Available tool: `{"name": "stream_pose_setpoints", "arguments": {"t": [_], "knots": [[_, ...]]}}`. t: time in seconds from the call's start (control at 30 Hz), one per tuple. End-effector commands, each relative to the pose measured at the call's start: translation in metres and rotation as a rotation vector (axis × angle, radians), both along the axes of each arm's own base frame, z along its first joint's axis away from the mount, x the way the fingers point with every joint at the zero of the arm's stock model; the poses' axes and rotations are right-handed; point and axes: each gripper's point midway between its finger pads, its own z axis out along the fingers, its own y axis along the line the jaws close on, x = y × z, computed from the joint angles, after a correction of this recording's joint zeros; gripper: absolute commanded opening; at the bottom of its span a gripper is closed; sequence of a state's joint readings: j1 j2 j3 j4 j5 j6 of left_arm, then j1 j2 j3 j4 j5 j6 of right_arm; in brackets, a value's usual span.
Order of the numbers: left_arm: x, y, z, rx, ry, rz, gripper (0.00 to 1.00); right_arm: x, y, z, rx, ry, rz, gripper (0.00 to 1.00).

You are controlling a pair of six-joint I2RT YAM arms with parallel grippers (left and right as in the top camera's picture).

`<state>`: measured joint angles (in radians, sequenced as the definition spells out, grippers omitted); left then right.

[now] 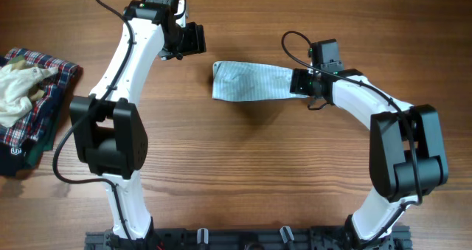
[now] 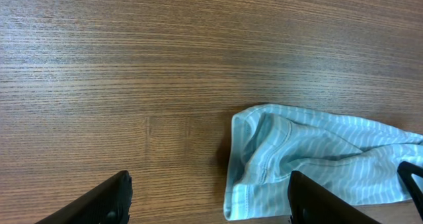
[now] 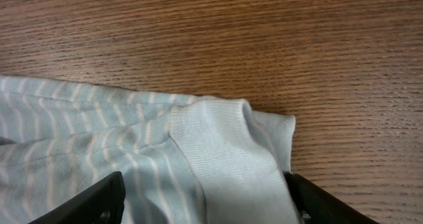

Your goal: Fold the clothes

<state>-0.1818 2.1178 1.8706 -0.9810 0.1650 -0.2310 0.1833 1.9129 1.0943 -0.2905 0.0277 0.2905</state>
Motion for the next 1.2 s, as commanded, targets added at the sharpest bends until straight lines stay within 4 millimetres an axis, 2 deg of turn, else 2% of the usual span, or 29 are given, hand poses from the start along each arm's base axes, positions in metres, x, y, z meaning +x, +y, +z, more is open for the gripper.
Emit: {"name": "stream_pose_setpoints", "arguments": {"t": [0.0, 0.17, 0.43, 0.5, 0.63, 0.77, 0.83, 0.87, 0.9, 0.93, 0.97, 1.0, 1.03, 1.17], "knots": [[0.000, 0.001, 0.003, -0.002, -0.002, 0.014, 0.75, 0.000, -0.007, 0.010, -0.022, -0.025, -0.013, 0.78], [0.000, 0.001, 0.003, -0.002, -0.002, 0.014, 0.75, 0.006, -0.006, 0.020, -0.023, -0.064, 0.004, 0.82], [-0.002, 0.002, 0.002, -0.001, 0.005, 0.014, 0.76, 0.001, -0.015, 0.015, -0.063, -0.043, -0.020, 0.81], [-0.002, 0.002, 0.002, -0.001, 0.005, 0.014, 0.76, 0.000, -0.015, 0.011, -0.063, -0.035, -0.018, 0.81], [-0.002, 0.002, 0.002, -0.001, 0.004, 0.014, 0.77, -0.008, -0.014, -0.016, -0.055, 0.031, -0.031, 0.81], [-0.002, 0.002, 0.002, 0.000, 0.004, 0.014, 0.77, -0.009, -0.012, -0.018, -0.044, 0.042, -0.025, 0.62], [-0.002, 0.002, 0.002, -0.001, 0.004, 0.014, 0.77, -0.011, -0.012, -0.019, -0.045, 0.050, -0.025, 0.49], [-0.002, 0.002, 0.002, -0.001, 0.005, 0.014, 0.79, -0.012, -0.012, -0.019, -0.045, 0.054, -0.025, 0.41], [-0.002, 0.002, 0.002, -0.001, 0.005, 0.014, 0.81, -0.012, -0.012, -0.019, -0.046, 0.054, -0.025, 0.37], [-0.002, 0.002, 0.002, -0.001, 0.005, 0.014, 0.90, -0.012, -0.012, -0.019, -0.046, 0.054, -0.025, 0.31], [-0.002, 0.002, 0.002, -0.001, 0.005, 0.014, 0.92, -0.012, -0.012, -0.019, -0.046, 0.053, -0.024, 0.23], [-0.002, 0.002, 0.002, -0.001, 0.005, 0.014, 0.93, -0.012, -0.012, -0.019, -0.046, 0.052, -0.024, 0.08], [-0.002, 0.002, 0.002, -0.001, 0.005, 0.014, 0.94, -0.009, -0.012, -0.018, -0.046, 0.038, -0.021, 0.04], [-0.002, 0.002, 0.002, -0.001, 0.005, 0.014, 0.96, 0.007, -0.019, 0.004, -0.062, -0.013, -0.001, 0.04]]}}
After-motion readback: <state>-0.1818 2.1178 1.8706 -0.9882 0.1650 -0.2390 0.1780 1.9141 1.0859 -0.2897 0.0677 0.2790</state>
